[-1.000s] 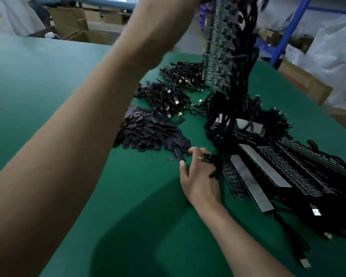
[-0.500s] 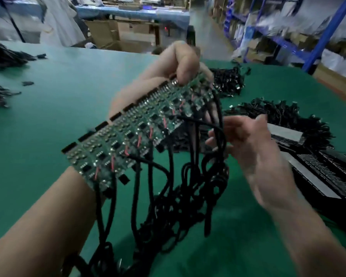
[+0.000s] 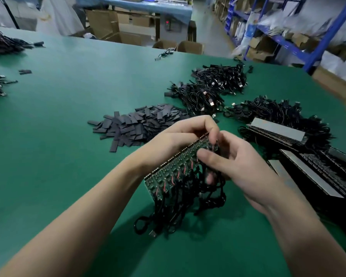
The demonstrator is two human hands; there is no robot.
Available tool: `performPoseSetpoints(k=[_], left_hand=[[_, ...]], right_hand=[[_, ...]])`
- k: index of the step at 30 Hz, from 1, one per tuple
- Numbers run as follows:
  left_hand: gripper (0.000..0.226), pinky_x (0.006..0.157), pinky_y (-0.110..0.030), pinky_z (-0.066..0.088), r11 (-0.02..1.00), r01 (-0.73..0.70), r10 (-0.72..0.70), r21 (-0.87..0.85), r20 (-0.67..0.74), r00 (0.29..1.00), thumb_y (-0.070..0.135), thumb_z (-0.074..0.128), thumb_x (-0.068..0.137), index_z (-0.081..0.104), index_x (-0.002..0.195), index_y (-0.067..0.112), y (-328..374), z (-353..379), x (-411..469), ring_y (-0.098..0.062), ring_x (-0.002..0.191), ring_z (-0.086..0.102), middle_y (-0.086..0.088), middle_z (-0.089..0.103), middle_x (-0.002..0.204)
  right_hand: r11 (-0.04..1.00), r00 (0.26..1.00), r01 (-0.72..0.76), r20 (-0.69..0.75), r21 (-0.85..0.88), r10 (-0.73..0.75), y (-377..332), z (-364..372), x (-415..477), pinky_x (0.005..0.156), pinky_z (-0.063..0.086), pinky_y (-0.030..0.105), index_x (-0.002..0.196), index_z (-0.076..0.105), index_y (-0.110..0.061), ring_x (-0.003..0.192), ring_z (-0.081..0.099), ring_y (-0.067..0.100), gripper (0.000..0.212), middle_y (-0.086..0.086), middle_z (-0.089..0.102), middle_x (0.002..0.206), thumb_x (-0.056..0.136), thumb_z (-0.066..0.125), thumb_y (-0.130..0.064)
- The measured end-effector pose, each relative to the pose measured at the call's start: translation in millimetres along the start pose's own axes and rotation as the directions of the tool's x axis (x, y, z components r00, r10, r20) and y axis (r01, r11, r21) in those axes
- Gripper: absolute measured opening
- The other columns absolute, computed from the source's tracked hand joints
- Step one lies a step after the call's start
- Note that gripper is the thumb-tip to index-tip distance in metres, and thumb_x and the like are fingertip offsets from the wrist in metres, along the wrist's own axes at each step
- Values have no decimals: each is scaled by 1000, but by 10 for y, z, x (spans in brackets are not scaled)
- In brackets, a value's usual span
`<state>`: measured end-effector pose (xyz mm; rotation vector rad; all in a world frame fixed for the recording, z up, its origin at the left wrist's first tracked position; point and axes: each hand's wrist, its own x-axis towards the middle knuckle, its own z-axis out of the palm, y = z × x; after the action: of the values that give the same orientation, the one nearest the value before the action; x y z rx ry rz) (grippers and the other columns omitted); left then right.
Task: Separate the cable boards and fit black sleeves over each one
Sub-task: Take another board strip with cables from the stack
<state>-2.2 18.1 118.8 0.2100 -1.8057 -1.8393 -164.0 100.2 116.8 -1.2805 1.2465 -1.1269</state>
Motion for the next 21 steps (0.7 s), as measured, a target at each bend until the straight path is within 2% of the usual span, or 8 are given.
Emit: performPoseSetpoints(k=[3,5,8,10,12,14,17,21], left_hand=[[38,87,-38,50,1000,9,-8,23,-34,999,-9,38,86,54,117,8,-129,-57,-20,-27,99,56,-11,57,106],[30,84,-28,52,999,44,-40,28,-120,992,3,46,97,56,124,10,-177,-89,-36,-19,94,57,-9,57,103],[32,82,-28,57,988,138,-115,65,-272,955,34,45,107,70,113,15,-338,-136,-228,-18,87,68,-4,72,101],[54,77,-30,56,974,215,-224,-64,-303,926,53,35,103,75,99,19,-397,-166,-384,-20,78,67,-7,74,92],[66,69,-32,55,960,212,-258,-185,-277,926,63,33,97,72,98,9,-406,-158,-513,-23,71,66,-12,72,84],[64,65,-31,56,974,165,-205,-158,-289,935,62,44,93,65,95,2,-370,-106,-612,-24,70,68,-13,72,84],[36,65,-27,56,998,56,-61,-25,-312,948,42,58,100,69,89,10,-140,13,-721,-20,65,69,-12,74,84],[28,60,-24,56,998,28,-41,-48,-292,955,37,56,101,70,86,18,250,112,-774,-20,62,72,-12,75,84]], right_hand=[[999,1000,30,5,32,-30,50,22,-30,59,54,22,107,71,-26,56,62,17,33,-4,76,97,80,84,-39],[998,998,56,-4,-9,-56,63,15,-62,62,53,19,101,72,-32,53,63,19,25,-3,76,95,82,79,-47],[996,992,79,-91,-45,-83,104,-51,-97,68,56,20,95,69,-31,52,64,21,13,6,76,86,92,74,-42],[994,975,86,-199,-62,-97,129,-92,-138,80,54,17,95,67,-23,53,64,18,19,8,76,82,92,74,-40],[994,952,95,-287,-57,-107,114,-82,-184,81,53,17,89,67,-24,53,63,18,17,8,75,80,90,73,-39],[992,936,99,-332,-74,-118,57,-35,-250,80,52,20,85,67,-27,54,63,20,12,5,74,77,92,71,-35],[988,931,116,-335,-98,-143,-113,14,-422,84,50,26,89,67,-19,57,66,23,25,4,71,74,87,73,-43],[985,943,174,-292,17,-162,-352,1,-581,55,53,18,84,71,-27,45,58,13,21,8,71,72,83,81,-46]])
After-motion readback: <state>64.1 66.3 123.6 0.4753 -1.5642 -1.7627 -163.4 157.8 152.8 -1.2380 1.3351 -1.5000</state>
